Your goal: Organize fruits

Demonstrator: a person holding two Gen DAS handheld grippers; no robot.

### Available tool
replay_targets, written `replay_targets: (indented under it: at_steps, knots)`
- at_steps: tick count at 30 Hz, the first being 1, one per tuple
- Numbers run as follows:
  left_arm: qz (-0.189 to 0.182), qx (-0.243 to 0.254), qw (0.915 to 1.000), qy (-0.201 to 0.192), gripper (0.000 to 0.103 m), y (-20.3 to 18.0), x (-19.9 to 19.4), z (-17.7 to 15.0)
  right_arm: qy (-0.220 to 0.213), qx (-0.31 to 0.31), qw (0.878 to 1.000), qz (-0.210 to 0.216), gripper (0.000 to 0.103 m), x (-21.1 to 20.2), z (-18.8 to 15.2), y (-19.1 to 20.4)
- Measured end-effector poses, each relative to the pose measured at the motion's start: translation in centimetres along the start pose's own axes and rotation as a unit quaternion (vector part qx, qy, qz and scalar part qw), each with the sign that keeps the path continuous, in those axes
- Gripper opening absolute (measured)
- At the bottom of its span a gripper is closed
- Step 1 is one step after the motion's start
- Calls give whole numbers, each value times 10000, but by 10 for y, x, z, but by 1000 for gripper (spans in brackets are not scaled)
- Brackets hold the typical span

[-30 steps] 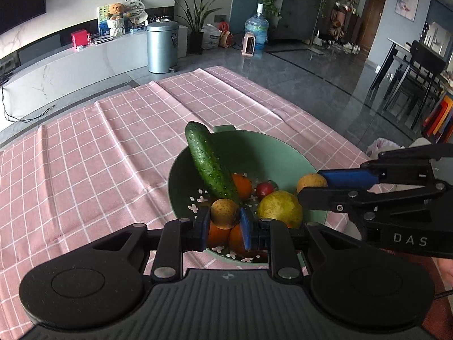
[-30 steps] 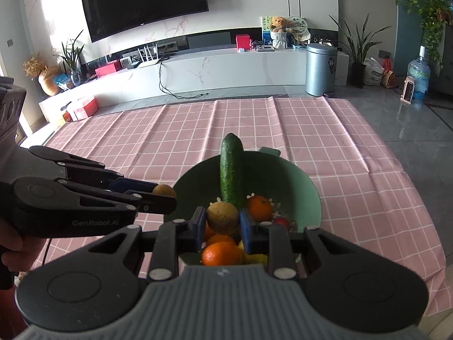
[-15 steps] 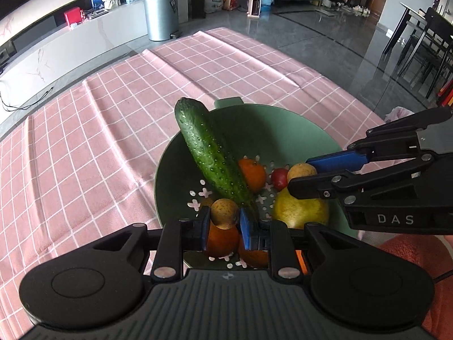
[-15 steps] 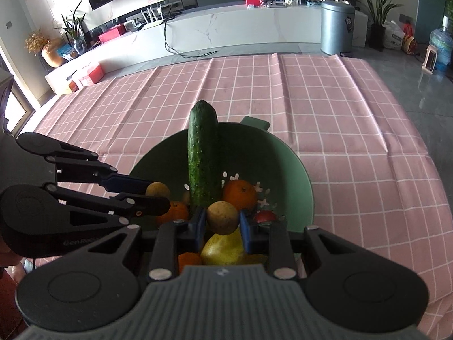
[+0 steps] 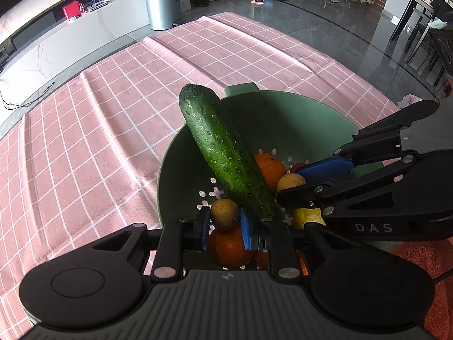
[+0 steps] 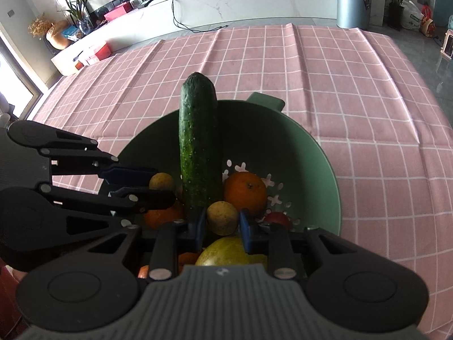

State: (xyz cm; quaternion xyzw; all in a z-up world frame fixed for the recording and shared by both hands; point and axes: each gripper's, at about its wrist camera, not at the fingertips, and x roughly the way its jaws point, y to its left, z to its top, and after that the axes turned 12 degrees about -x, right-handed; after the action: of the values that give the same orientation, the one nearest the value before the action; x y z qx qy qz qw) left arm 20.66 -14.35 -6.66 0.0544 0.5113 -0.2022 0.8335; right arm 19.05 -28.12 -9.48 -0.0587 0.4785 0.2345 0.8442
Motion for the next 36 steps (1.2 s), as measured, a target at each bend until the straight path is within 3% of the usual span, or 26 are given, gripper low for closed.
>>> replay_targets:
  at_steps: [10, 15, 18, 22, 29, 36]
  knots:
    - [-99, 49, 9999, 44, 25, 3, 3, -2, 56, 157, 9999, -6, 23, 5, -1, -2]
    - [-124, 54, 9999, -12, 39, 4, -4, -4, -40, 181, 9998, -94, 25, -5, 0, 2]
    - [-136, -16, 9998, -157, 40, 6, -16, -6, -188, 201, 9994, -221, 32, -18, 1, 5]
    - [-124, -53, 9988, -473, 42, 7, -45, -7, -470, 200, 9980, -384, 34, -47, 4, 14]
    - [47, -53, 9918, -1279, 55, 4, -115, -17, -1284, 225, 9889, -709, 55, -113, 6, 39]
    - [272, -140, 9768, -2121, 79, -4, -175, -49, -2095, 379, 9723, -966, 68, -174, -20, 77]
